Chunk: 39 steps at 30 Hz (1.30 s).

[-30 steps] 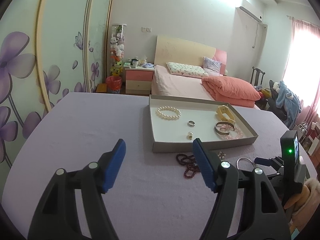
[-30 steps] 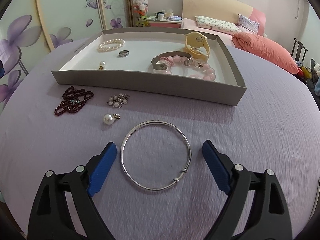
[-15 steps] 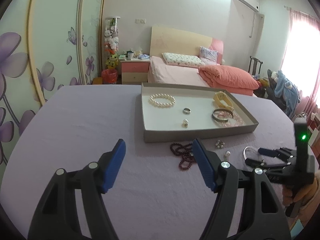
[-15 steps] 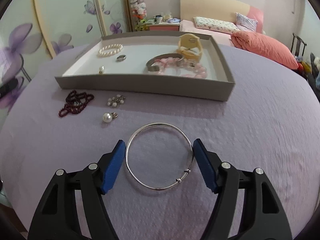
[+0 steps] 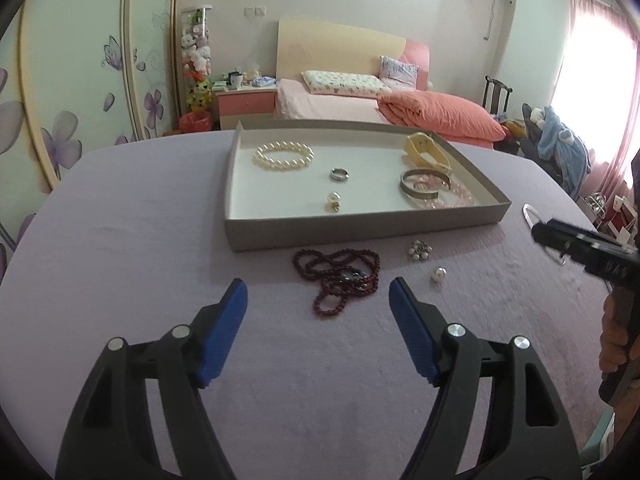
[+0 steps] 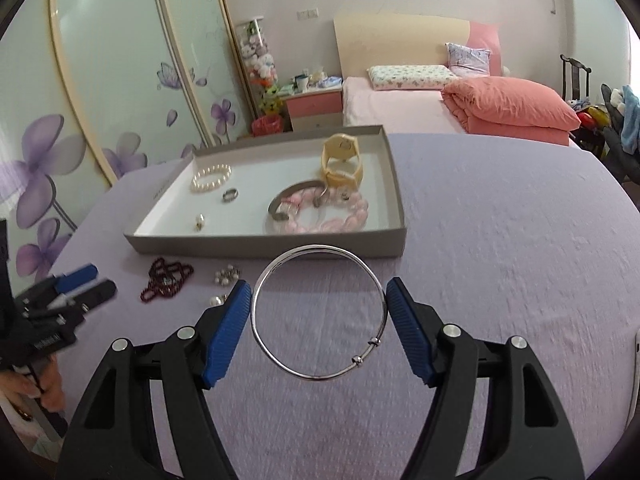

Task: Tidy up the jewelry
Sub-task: 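Grasp the dark red bead necklace with the left tool while the right tool holds the bangle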

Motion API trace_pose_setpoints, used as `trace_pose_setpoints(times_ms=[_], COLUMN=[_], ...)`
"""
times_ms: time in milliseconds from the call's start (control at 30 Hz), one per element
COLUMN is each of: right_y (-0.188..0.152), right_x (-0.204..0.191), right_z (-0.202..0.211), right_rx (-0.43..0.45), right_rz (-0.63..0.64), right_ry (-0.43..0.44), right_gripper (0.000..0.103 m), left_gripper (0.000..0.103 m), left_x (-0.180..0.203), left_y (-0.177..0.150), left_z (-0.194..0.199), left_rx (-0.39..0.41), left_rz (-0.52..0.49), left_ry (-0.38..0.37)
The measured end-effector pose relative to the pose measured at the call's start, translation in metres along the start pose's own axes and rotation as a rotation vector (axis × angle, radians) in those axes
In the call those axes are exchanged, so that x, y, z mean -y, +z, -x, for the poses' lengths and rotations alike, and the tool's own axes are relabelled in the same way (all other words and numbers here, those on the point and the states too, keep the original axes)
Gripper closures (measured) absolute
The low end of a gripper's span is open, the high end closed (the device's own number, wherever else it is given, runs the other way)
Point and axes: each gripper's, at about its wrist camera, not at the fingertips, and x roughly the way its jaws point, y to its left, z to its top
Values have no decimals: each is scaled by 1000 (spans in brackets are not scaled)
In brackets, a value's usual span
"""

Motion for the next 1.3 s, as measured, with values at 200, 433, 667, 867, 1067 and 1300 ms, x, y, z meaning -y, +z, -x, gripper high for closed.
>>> trace_pose_setpoints(times_ms=[200, 433, 667, 867, 1067, 1300], right_y=[3, 5, 6, 7, 7, 7], right_x=[4, 14, 18, 19, 18, 15], right_z=[0, -2, -2, -4, -4, -5], right_rx=[16, 22, 28, 27, 26, 22], right_rz=[-17, -37, -46, -56, -58, -55], right_ry=[4, 5, 6, 13, 22, 26], right_gripper=[34, 34, 34, 34, 33, 33], left_gripper=[30, 30, 29, 30, 30, 46], left_x=[16, 25, 31, 36, 40, 42], left_y=[3, 7, 11, 14, 15, 17], left_z=[-27, -53, -68, -72, -75, -75], left_rx=[-71, -129, -147, -152, -158, -148], left_rz=[-17, -12, -16, -39, -50, -51], left_ry=[-5, 13, 43, 80, 97, 104])
